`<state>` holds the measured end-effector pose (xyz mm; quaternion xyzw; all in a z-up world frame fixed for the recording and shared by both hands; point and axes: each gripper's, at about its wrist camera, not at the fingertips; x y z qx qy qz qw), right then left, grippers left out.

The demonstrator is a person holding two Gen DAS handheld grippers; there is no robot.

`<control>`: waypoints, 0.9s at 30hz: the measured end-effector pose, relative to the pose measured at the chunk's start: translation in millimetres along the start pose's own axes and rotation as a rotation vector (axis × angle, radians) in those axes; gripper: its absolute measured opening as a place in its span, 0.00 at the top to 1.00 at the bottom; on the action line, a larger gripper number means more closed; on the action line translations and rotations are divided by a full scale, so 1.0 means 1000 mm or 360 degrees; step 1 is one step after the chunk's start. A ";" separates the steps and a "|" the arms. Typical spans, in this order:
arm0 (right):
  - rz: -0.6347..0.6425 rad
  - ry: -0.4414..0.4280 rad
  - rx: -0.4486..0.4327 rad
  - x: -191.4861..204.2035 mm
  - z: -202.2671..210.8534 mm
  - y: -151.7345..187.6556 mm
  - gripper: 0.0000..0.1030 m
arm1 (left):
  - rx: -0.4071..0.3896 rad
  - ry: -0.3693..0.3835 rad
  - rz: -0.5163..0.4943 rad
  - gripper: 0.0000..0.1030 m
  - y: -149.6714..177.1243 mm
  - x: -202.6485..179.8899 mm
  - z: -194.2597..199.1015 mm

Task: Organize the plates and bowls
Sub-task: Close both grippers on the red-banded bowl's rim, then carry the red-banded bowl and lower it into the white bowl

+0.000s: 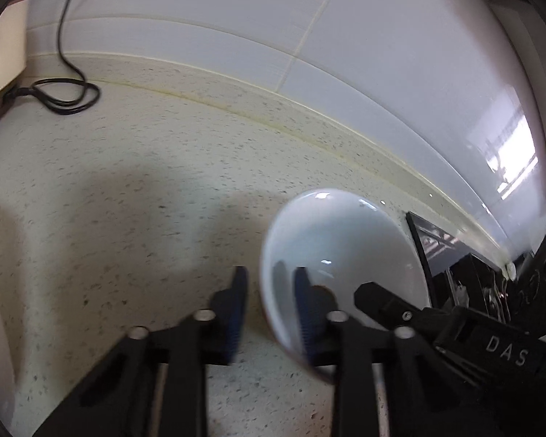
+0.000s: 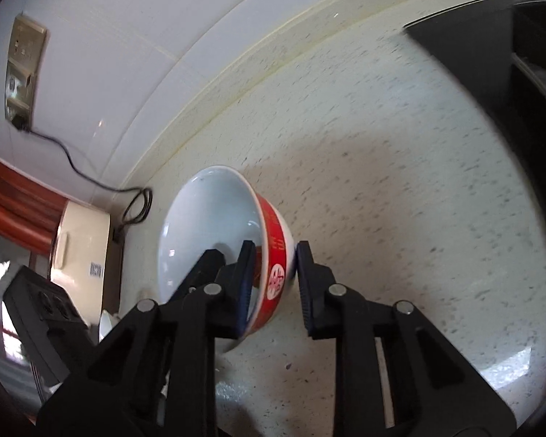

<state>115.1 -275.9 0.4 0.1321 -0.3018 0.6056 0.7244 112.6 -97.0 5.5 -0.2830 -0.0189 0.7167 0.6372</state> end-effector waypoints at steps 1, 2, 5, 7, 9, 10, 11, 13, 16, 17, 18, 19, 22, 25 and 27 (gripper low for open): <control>0.0008 0.0011 -0.0008 0.001 0.000 0.001 0.80 | -0.0021 -0.0022 0.0009 0.82 0.001 0.001 0.002; 0.0012 -0.0001 -0.0007 0.001 0.000 0.000 0.80 | -0.0038 -0.0016 0.0014 0.82 0.003 0.002 0.005; 0.0020 -0.0054 -0.0023 0.002 0.004 0.000 0.80 | -0.0070 0.0005 0.0024 0.82 0.005 0.004 0.011; 0.0040 -0.0074 -0.0047 0.006 0.009 0.001 0.80 | -0.0112 -0.0015 -0.0004 0.82 0.004 0.002 0.019; 0.0061 -0.0098 -0.0060 0.010 0.012 0.002 0.80 | -0.0156 -0.0024 -0.0031 0.82 0.007 -0.003 0.027; 0.0071 -0.0111 -0.0063 0.012 0.013 0.003 0.80 | -0.0178 -0.0031 -0.0038 0.82 0.009 -0.004 0.031; 0.0083 -0.0129 -0.0066 0.014 0.013 0.004 0.80 | -0.0195 -0.0034 -0.0039 0.82 0.008 -0.004 0.032; 0.0107 -0.0160 -0.0061 0.019 0.013 0.005 0.80 | -0.0231 -0.0039 -0.0032 0.82 0.007 -0.004 0.037; 0.0157 -0.0203 -0.0056 0.029 0.011 0.009 0.80 | -0.0285 -0.0050 -0.0010 0.82 0.010 0.001 0.048; 0.0178 -0.0224 -0.0057 0.032 0.010 0.011 0.80 | -0.0301 -0.0054 -0.0004 0.82 0.012 0.002 0.052; 0.0198 -0.0239 -0.0056 0.035 0.010 0.012 0.80 | -0.0318 -0.0056 0.0003 0.82 0.013 0.007 0.060; 0.0225 -0.0256 -0.0053 0.040 0.009 0.014 0.80 | -0.0340 -0.0061 0.0012 0.82 0.017 0.011 0.069; 0.0278 -0.0285 -0.0057 0.049 0.009 0.021 0.80 | -0.0409 -0.0080 0.0030 0.82 0.024 0.019 0.080; 0.0321 -0.0306 -0.0049 0.058 0.007 0.027 0.80 | -0.0463 -0.0078 0.0056 0.82 0.030 0.028 0.092; 0.0347 -0.0324 -0.0041 0.063 0.003 0.031 0.80 | -0.0498 -0.0087 0.0073 0.82 0.032 0.033 0.098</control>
Point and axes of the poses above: each gripper's, at about its wrist camera, not at the fingertips, and z roughly against the way its jaws point, x to its left, y to its underside, and after that the axes turned 15 degrees about x, right-handed
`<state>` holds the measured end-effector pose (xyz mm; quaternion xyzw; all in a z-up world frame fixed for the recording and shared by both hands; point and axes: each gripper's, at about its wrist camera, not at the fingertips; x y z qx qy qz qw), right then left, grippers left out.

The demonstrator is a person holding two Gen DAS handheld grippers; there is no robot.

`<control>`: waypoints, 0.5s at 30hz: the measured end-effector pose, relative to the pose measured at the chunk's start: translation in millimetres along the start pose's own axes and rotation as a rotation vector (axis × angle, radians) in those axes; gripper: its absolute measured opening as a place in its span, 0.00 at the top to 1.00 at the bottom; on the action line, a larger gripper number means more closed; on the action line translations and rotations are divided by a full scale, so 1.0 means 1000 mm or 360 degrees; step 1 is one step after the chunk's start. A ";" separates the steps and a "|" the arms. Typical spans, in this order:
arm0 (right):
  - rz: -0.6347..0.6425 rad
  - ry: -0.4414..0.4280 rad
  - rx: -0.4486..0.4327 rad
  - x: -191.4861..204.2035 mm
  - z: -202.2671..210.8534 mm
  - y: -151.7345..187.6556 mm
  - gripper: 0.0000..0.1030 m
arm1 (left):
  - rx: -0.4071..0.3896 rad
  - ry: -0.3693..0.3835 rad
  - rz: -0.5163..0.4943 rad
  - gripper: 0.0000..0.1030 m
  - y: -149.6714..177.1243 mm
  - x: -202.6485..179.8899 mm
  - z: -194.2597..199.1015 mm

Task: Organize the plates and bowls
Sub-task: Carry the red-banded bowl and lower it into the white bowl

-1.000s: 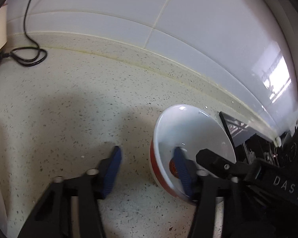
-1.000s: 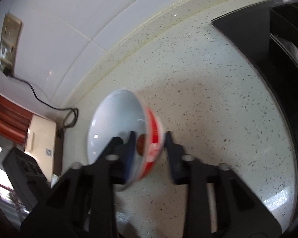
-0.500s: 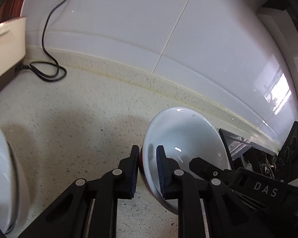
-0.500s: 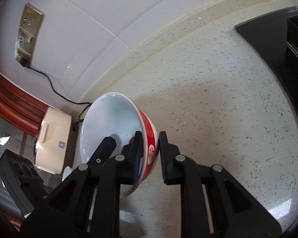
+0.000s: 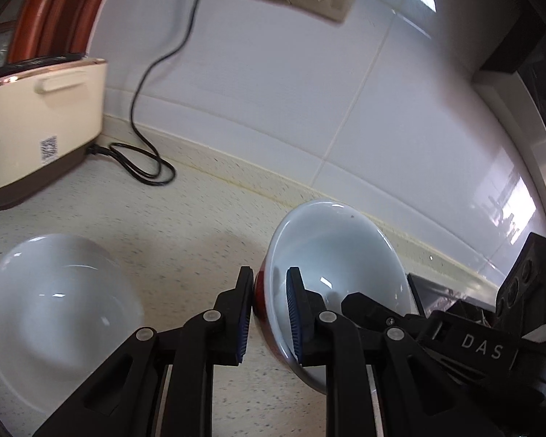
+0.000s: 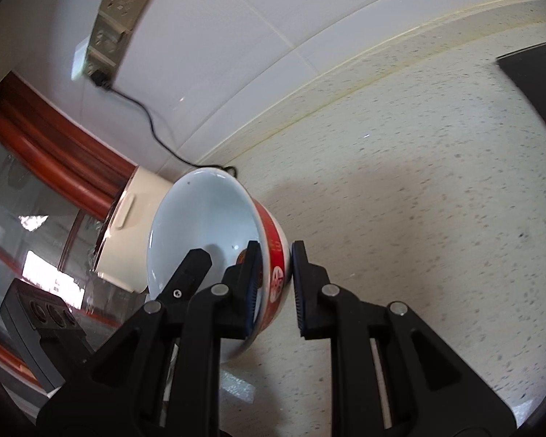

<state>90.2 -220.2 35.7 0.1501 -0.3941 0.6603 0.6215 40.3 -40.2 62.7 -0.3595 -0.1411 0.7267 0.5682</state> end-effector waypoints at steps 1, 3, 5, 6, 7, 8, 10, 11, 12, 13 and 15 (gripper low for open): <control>0.0006 -0.0008 0.0004 0.002 -0.001 0.001 0.80 | -0.0021 -0.0012 0.0006 0.82 0.000 0.002 0.003; 0.0017 -0.0033 0.0016 0.007 -0.006 0.002 0.80 | -0.0055 -0.0033 0.0013 0.82 0.001 0.005 0.009; 0.0034 -0.0054 0.0029 0.011 -0.010 0.003 0.80 | -0.0087 -0.0045 0.0029 0.82 0.001 0.010 0.015; 0.0043 -0.0058 0.0037 0.012 -0.012 0.003 0.80 | -0.0102 -0.0047 0.0039 0.82 0.001 0.012 0.017; 0.0050 -0.0067 0.0046 0.014 -0.014 0.004 0.80 | -0.0116 -0.0047 0.0052 0.82 0.001 0.015 0.020; 0.0053 -0.0080 0.0050 0.016 -0.016 0.005 0.80 | -0.0127 -0.0046 0.0064 0.82 0.002 0.017 0.023; 0.0069 -0.0097 0.0057 0.019 -0.017 0.007 0.80 | -0.0144 -0.0035 0.0094 0.81 0.003 0.023 0.027; 0.0075 -0.0106 0.0054 0.020 -0.017 0.007 0.80 | -0.0153 -0.0033 0.0103 0.81 0.004 0.025 0.029; 0.0080 -0.0108 0.0051 0.022 -0.017 0.008 0.80 | -0.0160 -0.0034 0.0107 0.81 0.005 0.026 0.030; 0.0090 -0.0106 0.0047 0.024 -0.018 0.009 0.80 | -0.0169 -0.0035 0.0113 0.81 0.005 0.028 0.031; 0.0110 -0.0107 0.0043 0.029 -0.020 0.010 0.80 | -0.0186 -0.0033 0.0121 0.81 0.006 0.030 0.033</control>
Point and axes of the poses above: each gripper's, at about its wrist camera, not at the fingertips, and z roughly against the way its jaws point, x to its left, y to its underside, and after that the axes turned 15 degrees about x, right-handed
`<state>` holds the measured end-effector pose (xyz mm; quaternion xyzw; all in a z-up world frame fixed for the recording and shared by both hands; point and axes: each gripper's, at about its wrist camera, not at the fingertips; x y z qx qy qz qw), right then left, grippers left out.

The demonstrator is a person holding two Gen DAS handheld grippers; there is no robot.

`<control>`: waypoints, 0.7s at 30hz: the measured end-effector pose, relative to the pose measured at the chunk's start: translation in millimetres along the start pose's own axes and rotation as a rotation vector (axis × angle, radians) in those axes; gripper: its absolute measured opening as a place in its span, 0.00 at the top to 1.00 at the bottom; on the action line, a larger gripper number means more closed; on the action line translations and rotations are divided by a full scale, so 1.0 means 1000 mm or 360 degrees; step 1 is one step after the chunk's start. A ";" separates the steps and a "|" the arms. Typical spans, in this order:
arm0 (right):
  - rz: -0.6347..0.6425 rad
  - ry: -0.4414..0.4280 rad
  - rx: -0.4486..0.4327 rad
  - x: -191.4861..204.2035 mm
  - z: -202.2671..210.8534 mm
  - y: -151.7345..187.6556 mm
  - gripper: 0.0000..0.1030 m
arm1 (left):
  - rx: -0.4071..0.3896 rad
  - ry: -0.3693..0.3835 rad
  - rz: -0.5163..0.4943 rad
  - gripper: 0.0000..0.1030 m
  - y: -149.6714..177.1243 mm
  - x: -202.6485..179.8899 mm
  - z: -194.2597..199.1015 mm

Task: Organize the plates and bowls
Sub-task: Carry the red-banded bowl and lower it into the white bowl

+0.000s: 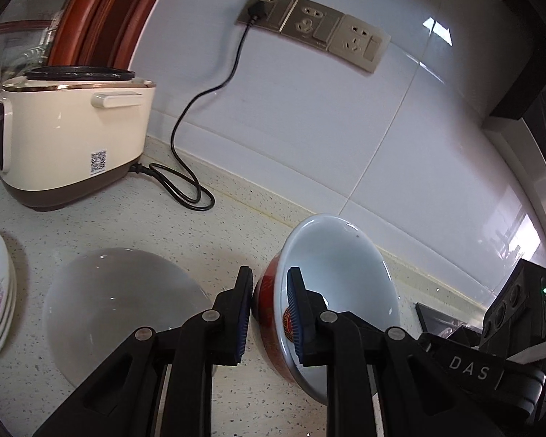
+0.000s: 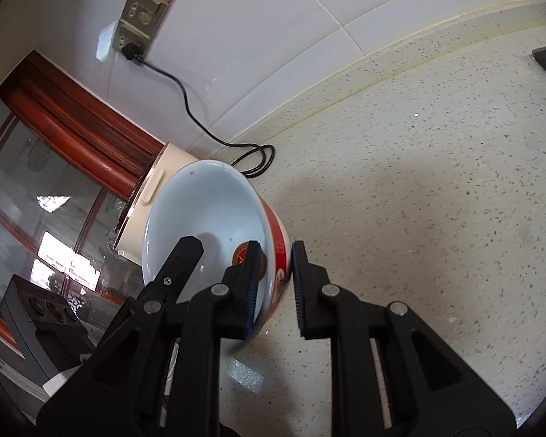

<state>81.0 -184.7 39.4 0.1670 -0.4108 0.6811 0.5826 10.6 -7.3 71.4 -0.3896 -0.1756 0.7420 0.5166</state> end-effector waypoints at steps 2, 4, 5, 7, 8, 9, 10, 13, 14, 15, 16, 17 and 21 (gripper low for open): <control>0.0017 -0.0010 0.0010 0.005 -0.004 0.001 0.80 | -0.0022 -0.0008 0.0007 0.81 0.000 0.002 0.003; 0.0032 -0.0022 0.0012 0.009 -0.007 0.002 0.80 | -0.0036 -0.0002 0.0029 0.80 0.001 0.006 0.007; 0.0049 -0.0021 0.0013 0.012 -0.010 0.003 0.80 | -0.0043 -0.0002 0.0040 0.79 0.002 0.008 0.009; 0.0075 -0.0030 0.0010 0.016 -0.012 0.006 0.80 | -0.0056 -0.0003 0.0063 0.78 0.003 0.013 0.013; 0.0083 -0.0039 0.0011 0.018 -0.014 0.007 0.80 | -0.0062 -0.0002 0.0082 0.77 0.003 0.017 0.015; 0.0092 -0.0048 0.0014 0.019 -0.015 0.008 0.80 | -0.0066 -0.0002 0.0095 0.76 0.003 0.019 0.015; 0.0102 -0.0055 0.0017 0.021 -0.017 0.009 0.80 | -0.0069 -0.0003 0.0112 0.75 0.003 0.023 0.015; 0.0129 -0.0064 0.0011 0.024 -0.019 0.010 0.80 | -0.0076 -0.0012 0.0150 0.71 0.003 0.030 0.016; 0.0130 -0.0070 0.0009 0.024 -0.020 0.010 0.80 | -0.0083 -0.0014 0.0153 0.70 0.003 0.030 0.017; 0.0130 -0.0075 0.0005 0.024 -0.020 0.011 0.80 | -0.0093 -0.0023 0.0154 0.70 0.003 0.031 0.018; 0.0138 -0.0078 0.0003 0.024 -0.021 0.011 0.80 | -0.0101 -0.0028 0.0154 0.69 0.004 0.031 0.020; 0.0143 -0.0078 0.0001 0.024 -0.021 0.011 0.80 | -0.0105 -0.0030 0.0156 0.69 0.004 0.032 0.020; 0.0165 -0.0103 0.0005 0.027 -0.023 0.012 0.80 | -0.0123 -0.0035 0.0173 0.69 0.006 0.036 0.022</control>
Point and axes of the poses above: each gripper's, at about its wrist camera, not at the fingertips, and z roughly against the way its jaws point, x to its left, y to its underside, and after that the axes turned 15 degrees about x, right-handed
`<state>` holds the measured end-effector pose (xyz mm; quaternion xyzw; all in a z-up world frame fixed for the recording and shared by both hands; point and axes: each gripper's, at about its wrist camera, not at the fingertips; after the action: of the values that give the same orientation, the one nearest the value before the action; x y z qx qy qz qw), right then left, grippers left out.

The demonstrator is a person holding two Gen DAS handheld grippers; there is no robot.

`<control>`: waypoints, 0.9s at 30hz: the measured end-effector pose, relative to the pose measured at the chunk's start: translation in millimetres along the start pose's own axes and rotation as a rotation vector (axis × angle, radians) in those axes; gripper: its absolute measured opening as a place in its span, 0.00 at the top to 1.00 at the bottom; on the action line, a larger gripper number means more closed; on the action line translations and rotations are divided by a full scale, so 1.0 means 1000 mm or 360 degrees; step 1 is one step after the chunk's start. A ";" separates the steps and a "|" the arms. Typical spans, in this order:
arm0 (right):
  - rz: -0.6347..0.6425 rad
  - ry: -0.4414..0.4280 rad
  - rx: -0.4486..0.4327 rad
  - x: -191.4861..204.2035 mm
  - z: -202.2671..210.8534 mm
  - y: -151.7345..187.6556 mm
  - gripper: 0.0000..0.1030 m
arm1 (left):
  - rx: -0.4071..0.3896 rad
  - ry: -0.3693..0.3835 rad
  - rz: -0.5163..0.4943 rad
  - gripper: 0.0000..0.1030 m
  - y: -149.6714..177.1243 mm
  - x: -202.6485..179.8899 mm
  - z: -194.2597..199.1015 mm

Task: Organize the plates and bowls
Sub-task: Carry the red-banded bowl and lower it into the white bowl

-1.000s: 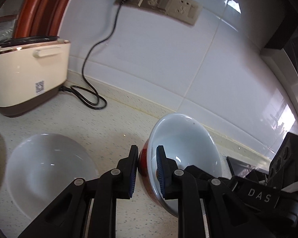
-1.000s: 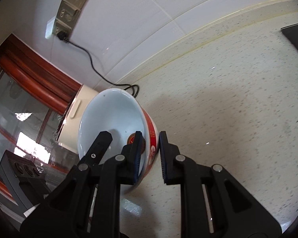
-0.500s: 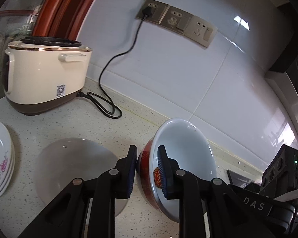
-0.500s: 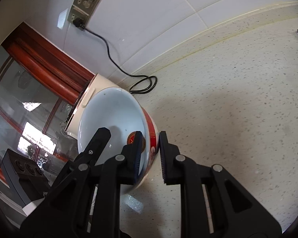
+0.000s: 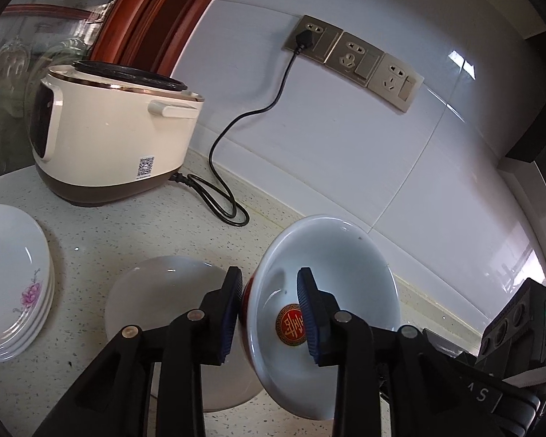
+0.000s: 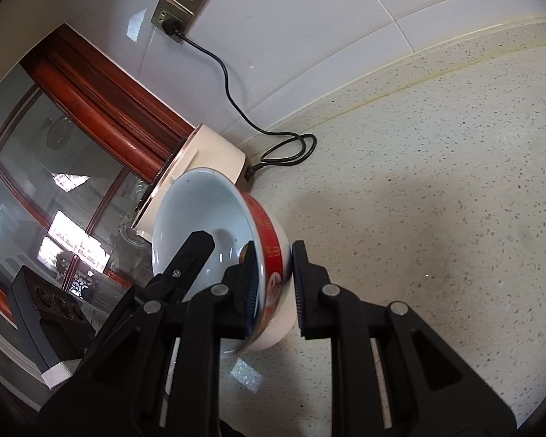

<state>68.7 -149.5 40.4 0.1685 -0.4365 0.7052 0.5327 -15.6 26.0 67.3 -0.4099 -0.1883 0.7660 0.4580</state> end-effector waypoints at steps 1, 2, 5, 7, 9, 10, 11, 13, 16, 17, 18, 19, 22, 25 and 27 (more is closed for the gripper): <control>0.0008 -0.0011 0.0006 0.001 -0.001 0.000 0.80 | -0.0010 0.0001 0.0010 0.69 0.000 0.002 0.001; 0.0020 -0.0020 0.0010 0.003 -0.002 0.001 0.80 | -0.0023 0.0000 0.0019 0.69 0.000 0.003 0.003; 0.0056 -0.0015 0.0024 0.010 -0.006 0.004 0.80 | -0.0075 -0.0008 0.0049 0.69 0.000 0.007 0.009; 0.0062 -0.0014 0.0038 0.011 -0.009 0.005 0.80 | -0.0095 -0.0017 0.0069 0.69 0.000 0.010 0.011; 0.0062 -0.0013 0.0047 0.012 -0.011 0.006 0.80 | -0.0096 -0.0020 0.0088 0.69 0.000 0.013 0.012; 0.0061 -0.0013 0.0053 0.013 -0.012 0.006 0.80 | -0.0091 -0.0016 0.0099 0.69 0.000 0.016 0.012; 0.0062 -0.0011 0.0055 0.013 -0.013 0.006 0.80 | -0.0087 -0.0012 0.0109 0.69 0.000 0.018 0.012; 0.0070 -0.0012 0.0061 0.015 -0.015 0.006 0.80 | -0.0082 -0.0013 0.0118 0.69 0.001 0.020 0.011; 0.0098 -0.0004 0.0069 0.020 -0.018 0.009 0.77 | -0.0104 -0.0045 0.0098 0.69 0.007 0.024 0.011; 0.0110 -0.0010 0.0075 0.021 -0.018 0.009 0.77 | -0.0080 -0.0059 0.0111 0.69 0.008 0.026 0.009; 0.0116 -0.0013 0.0085 0.021 -0.019 0.011 0.77 | -0.0066 -0.0030 0.0148 0.69 0.008 0.031 0.007; 0.0118 -0.0009 0.0086 0.022 -0.019 0.012 0.77 | -0.0065 -0.0010 0.0176 0.69 0.006 0.035 0.007; 0.0113 -0.0014 0.0089 0.021 -0.020 0.013 0.77 | -0.0084 -0.0035 0.0184 0.69 0.006 0.037 0.009; 0.0111 -0.0014 0.0086 0.022 -0.020 0.013 0.77 | -0.0084 -0.0028 0.0190 0.69 0.006 0.037 0.009; 0.0107 -0.0020 0.0090 0.021 -0.020 0.013 0.77 | -0.0084 -0.0030 0.0186 0.69 0.006 0.036 0.010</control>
<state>53.8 -121.0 38.4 0.1732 -0.4251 0.7338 0.5008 -35.5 55.0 52.5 -0.4249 -0.1884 0.7900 0.3998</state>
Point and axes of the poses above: each gripper's, at about its wrist camera, not at the fingertips, and z roughly against the way its jaws point, x to its left, y to its underside, and after that the axes turned 15 degrees about x, right-handed
